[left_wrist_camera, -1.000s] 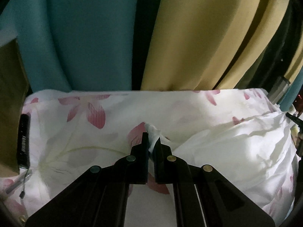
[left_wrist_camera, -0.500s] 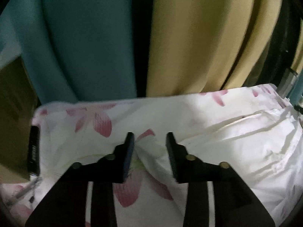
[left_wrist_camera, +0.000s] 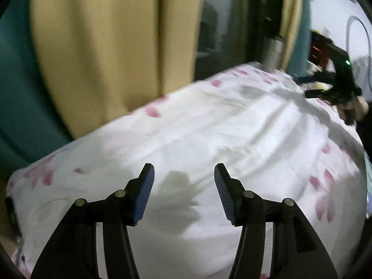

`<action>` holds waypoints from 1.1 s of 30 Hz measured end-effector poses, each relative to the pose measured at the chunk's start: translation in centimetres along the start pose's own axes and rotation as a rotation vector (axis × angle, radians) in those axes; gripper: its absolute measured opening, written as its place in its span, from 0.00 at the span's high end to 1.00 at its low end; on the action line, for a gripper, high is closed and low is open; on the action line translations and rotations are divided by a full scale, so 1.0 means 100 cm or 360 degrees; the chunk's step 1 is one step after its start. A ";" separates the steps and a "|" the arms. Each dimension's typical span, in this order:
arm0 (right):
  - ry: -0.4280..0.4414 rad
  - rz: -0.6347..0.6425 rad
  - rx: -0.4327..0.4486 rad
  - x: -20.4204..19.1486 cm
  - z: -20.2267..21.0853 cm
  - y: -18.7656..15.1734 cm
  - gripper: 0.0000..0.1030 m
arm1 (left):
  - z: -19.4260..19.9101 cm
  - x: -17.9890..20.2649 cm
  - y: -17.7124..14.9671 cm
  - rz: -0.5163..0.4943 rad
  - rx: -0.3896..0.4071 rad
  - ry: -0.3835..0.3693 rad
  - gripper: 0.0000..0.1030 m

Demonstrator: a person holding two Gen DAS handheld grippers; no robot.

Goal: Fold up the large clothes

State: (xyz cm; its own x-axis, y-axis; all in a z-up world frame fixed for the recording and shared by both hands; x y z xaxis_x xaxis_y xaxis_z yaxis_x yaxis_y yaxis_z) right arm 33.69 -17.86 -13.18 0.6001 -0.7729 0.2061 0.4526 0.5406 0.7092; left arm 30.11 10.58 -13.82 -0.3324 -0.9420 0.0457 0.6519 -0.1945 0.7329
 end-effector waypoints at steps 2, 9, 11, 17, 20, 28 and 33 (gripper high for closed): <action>0.0051 0.0082 -0.0043 -0.020 -0.007 -0.005 0.33 | -0.004 0.015 -0.003 -0.0052 -0.0022 -0.0046 0.45; -0.0047 0.0346 -0.0116 -0.044 -0.017 -0.021 0.33 | -0.024 0.028 -0.012 -0.0160 -0.0103 -0.0007 0.45; -0.0086 0.0342 -0.0133 -0.043 -0.021 -0.022 0.33 | -0.029 0.027 -0.011 -0.0179 -0.0117 0.0032 0.45; -0.0063 0.0351 -0.0129 -0.045 -0.024 -0.020 0.78 | -0.034 0.029 -0.010 -0.0227 -0.0136 0.0021 0.65; -0.0055 0.0365 -0.0100 -0.046 -0.023 -0.018 0.93 | -0.037 0.031 -0.010 -0.0266 -0.0156 0.0032 0.95; -0.0038 0.0302 0.0013 -0.033 -0.018 0.005 0.97 | -0.024 0.026 0.015 -0.0216 -0.0055 0.0000 0.96; 0.0030 0.0206 0.0033 -0.016 -0.026 0.025 0.97 | -0.036 0.005 0.037 -0.0149 -0.0049 -0.0001 0.96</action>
Point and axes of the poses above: each gripper's, at about its wrist camera, not at the fingertips, and z roughly against the way its jaws point, x to its right, y to its top, the point moved 8 cm from there along -z, roughly the way its jaws point, and after that the axes turned 1 degree about x, right-handed, at the moved point
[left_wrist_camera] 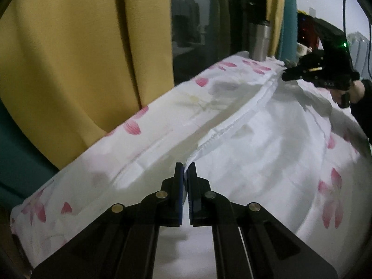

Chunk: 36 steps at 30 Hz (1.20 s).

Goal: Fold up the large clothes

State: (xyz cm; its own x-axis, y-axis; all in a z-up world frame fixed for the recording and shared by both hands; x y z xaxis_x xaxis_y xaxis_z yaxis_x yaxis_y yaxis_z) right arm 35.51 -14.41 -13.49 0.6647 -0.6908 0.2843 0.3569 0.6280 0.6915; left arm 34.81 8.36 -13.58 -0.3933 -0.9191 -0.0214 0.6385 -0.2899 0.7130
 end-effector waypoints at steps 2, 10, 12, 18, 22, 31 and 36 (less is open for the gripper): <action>0.0019 -0.0026 -0.0003 0.007 -0.008 0.006 0.97 | -0.007 -0.010 0.007 0.0031 -0.0002 0.0012 0.96; 0.0103 -0.0123 -0.0079 0.030 -0.049 0.014 0.97 | -0.046 -0.040 0.026 0.0116 -0.0067 0.0020 0.98; 0.0109 -0.0152 -0.0098 0.038 -0.058 0.015 0.97 | -0.059 -0.047 0.029 0.0145 -0.0097 0.0019 0.98; 0.0053 -0.0244 -0.0161 0.063 -0.084 0.015 0.97 | -0.091 -0.063 0.026 0.0189 -0.0205 0.0053 0.98; -0.0062 -0.0220 -0.0255 0.077 -0.101 0.008 0.97 | -0.106 -0.069 0.020 0.0207 -0.0243 0.0080 0.97; -0.0389 -0.0116 -0.0339 0.124 -0.097 0.000 0.96 | -0.096 -0.105 0.014 0.0331 -0.0259 0.0245 0.60; -0.0428 -0.0147 -0.0286 0.130 -0.067 -0.004 0.93 | -0.064 -0.115 0.007 0.0348 -0.0216 0.0294 0.56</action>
Point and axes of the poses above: each gripper's, at about its wrist camera, not at the fingertips, and z roughly against the way its jaws point, x to its right, y to its top, the point moved 8 cm from there along -z, roughly the way its jaws point, and after that the axes turned 1 degree about x, right-handed, at the moved point
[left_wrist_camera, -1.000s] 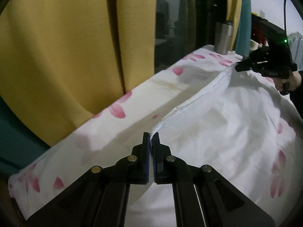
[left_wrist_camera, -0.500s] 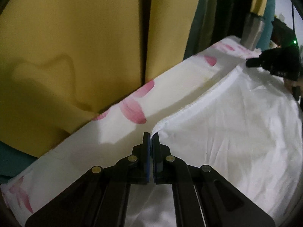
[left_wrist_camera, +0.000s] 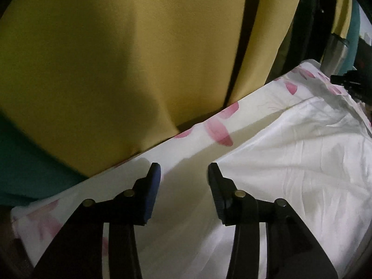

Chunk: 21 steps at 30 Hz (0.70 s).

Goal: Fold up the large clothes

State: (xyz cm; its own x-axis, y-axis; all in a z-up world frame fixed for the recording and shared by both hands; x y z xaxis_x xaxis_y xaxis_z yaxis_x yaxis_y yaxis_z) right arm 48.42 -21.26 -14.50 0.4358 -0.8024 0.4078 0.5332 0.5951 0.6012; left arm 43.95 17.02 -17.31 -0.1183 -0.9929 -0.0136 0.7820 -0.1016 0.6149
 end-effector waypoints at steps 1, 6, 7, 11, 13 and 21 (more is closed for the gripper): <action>-0.0017 -0.0009 0.0006 0.004 0.007 -0.004 0.91 | 0.008 -0.003 -0.003 0.0010 0.0013 0.0004 0.56; -0.0032 -0.0136 0.0019 0.022 0.034 -0.031 0.36 | 0.062 -0.029 -0.041 0.0202 0.0124 0.0041 0.56; -0.0007 -0.0172 0.0007 0.024 0.038 -0.037 0.36 | 0.070 -0.037 -0.051 0.0260 0.0134 0.0065 0.55; 0.0045 -0.0314 -0.0041 0.036 0.047 -0.064 0.36 | 0.088 -0.065 -0.081 0.0486 0.0160 0.0033 0.48; 0.0089 -0.0430 -0.0043 0.043 0.049 -0.078 0.36 | 0.087 -0.073 -0.092 0.0543 0.0147 0.0045 0.47; 0.0115 -0.0655 -0.0068 0.067 0.048 -0.097 0.36 | 0.074 -0.058 -0.091 0.0407 0.0089 -0.0006 0.42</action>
Point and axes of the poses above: each gripper's, at about its wrist camera, not at the fingertips, and z roughly against the way its jaws point, x to its right, y to its top, the point moved 8 cm from there along -z, roughly the way its jaws point, and after that the axes turned 1 degree about x, right-handed, at the moved point
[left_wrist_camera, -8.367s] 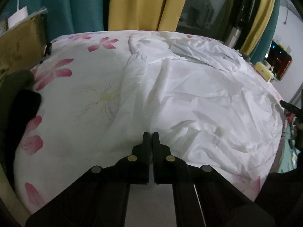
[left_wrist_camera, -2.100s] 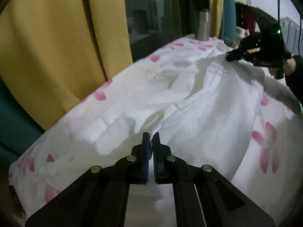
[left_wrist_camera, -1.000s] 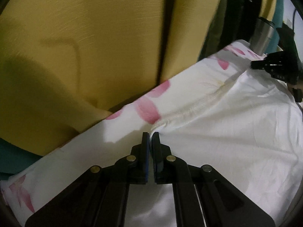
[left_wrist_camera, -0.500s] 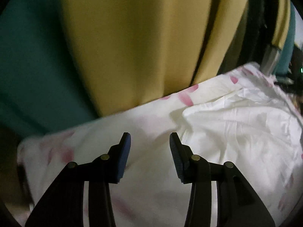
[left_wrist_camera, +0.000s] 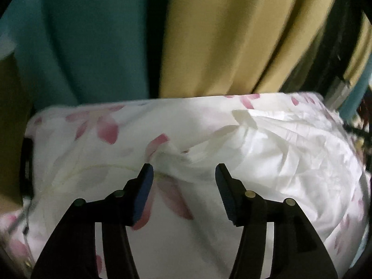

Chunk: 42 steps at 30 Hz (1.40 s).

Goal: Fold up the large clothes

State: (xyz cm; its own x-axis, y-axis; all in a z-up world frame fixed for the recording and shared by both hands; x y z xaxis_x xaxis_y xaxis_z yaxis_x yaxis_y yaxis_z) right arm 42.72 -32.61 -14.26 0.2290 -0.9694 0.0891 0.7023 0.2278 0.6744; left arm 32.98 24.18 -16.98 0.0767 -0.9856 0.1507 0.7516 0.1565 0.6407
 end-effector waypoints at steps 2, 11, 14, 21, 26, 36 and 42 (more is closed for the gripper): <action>0.0016 -0.0039 0.0008 0.005 0.004 -0.001 0.36 | 0.002 0.011 0.000 -0.0090 -0.0024 -0.0007 0.42; 0.0025 0.0104 -0.0100 -0.016 -0.022 -0.017 0.35 | -0.022 0.023 -0.010 -0.0305 -0.0174 0.0136 0.41; 0.0005 0.0141 -0.0088 -0.019 -0.026 -0.014 0.46 | -0.031 0.013 0.003 -0.0279 -0.0133 0.0227 0.39; -0.0024 0.0181 -0.0054 -0.016 -0.027 -0.007 0.94 | -0.052 -0.017 0.038 -0.0120 -0.0070 0.0329 0.39; -0.0053 0.0145 -0.0038 -0.007 -0.028 -0.005 0.95 | -0.063 -0.037 0.054 -0.0041 -0.0054 0.0386 0.39; -0.0154 0.0083 -0.0030 0.006 -0.023 -0.007 0.95 | -0.058 -0.037 0.038 0.0003 -0.0094 0.0266 0.39; -0.0160 0.0063 -0.0012 0.006 -0.022 -0.010 0.96 | -0.058 -0.017 0.032 -0.0086 -0.0073 0.0152 0.94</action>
State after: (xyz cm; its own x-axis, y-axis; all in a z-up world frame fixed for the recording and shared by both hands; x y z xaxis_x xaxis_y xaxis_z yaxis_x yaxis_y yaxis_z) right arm 43.63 -33.23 -16.47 0.1882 -0.9639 0.1886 0.6994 0.2663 0.6633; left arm 39.04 26.01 -19.51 0.0959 -0.9945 0.0431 0.7853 0.1022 0.6106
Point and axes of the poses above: each gripper's, at about its wrist camera, not at the fingertips, and z roughly against the way its jaws point, x to its right, y to its top, the point moved 8 cm from there along -z, roughly the way its jaws point, and after that the axes turned 1 degree about x, right-handed, at the moved point
